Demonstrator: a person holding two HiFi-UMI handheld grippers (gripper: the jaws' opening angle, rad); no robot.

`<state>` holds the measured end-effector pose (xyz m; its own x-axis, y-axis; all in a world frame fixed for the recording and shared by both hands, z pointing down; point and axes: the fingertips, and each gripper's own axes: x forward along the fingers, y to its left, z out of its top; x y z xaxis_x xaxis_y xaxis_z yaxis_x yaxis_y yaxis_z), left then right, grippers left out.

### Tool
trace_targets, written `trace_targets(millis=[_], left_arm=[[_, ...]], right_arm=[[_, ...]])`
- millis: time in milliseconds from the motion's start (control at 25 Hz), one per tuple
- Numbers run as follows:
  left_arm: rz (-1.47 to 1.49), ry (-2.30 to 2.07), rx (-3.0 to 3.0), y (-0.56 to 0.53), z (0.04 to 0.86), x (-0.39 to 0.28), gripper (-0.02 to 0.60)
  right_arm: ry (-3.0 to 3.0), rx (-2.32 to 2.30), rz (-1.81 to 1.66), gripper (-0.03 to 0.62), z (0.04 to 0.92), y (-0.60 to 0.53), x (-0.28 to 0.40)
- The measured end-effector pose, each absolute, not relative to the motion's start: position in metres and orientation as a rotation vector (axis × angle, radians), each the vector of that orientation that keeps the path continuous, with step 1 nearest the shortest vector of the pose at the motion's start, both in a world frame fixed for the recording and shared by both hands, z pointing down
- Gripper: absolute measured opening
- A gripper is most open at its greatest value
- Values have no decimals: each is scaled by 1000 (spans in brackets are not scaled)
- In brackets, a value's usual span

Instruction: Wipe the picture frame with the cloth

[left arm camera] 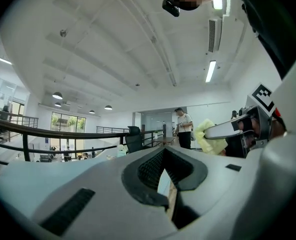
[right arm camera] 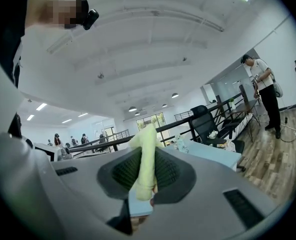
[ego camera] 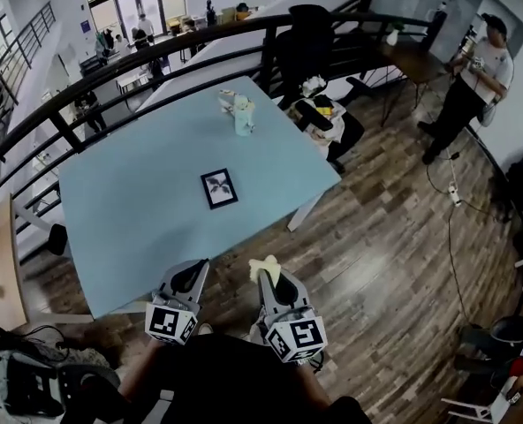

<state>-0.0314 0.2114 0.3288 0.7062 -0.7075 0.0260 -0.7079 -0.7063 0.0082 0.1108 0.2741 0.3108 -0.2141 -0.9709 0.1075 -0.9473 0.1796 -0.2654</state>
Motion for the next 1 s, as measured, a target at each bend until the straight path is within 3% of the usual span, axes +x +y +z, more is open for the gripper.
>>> trace_targets(millis=[640, 1000], left_arm=[[29, -1509, 2754, 184, 321, 38, -3], [58, -1633, 2653, 194, 326, 58, -3]], right_arm=[[2549, -1655, -408, 58, 303, 219, 194], [2646, -1506, -441, 58, 308, 206, 208]])
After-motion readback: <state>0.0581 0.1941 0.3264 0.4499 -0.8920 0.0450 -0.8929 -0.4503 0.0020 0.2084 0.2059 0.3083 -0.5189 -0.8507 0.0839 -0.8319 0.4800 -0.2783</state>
